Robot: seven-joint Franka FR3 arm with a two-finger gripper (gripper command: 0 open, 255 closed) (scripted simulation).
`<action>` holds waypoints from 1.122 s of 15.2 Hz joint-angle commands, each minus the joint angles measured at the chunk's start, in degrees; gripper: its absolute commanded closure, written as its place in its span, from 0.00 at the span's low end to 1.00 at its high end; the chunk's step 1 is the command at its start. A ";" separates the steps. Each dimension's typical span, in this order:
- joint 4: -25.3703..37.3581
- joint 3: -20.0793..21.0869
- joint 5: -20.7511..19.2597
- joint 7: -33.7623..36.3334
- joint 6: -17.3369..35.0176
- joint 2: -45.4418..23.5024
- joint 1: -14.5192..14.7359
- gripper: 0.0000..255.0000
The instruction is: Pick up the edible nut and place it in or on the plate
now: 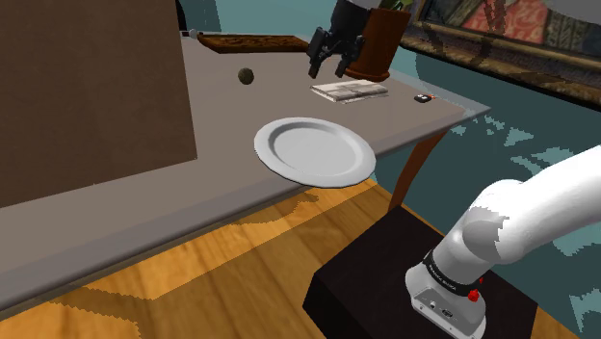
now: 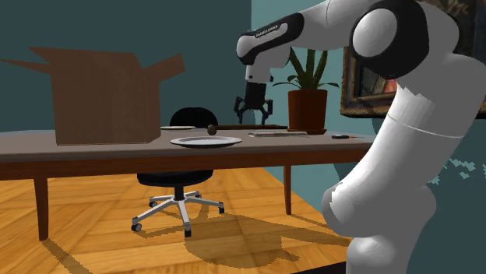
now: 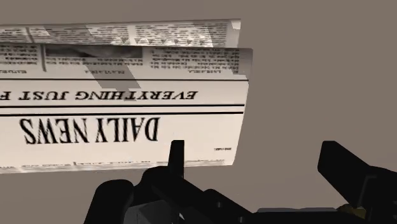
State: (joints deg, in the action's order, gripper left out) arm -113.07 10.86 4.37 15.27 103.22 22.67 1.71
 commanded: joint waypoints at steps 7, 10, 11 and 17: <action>16.77 7.11 -6.94 6.92 -0.18 -16.33 1.57 0.00; 24.67 9.42 -10.99 9.76 -1.61 -23.37 3.06 0.00; 27.59 10.09 -12.50 10.67 -2.31 -25.87 3.76 0.00; 32.90 11.09 -16.28 12.70 -2.15 -32.09 5.83 0.00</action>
State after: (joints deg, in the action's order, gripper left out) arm -79.50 21.98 -11.81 27.88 100.24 -9.29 7.56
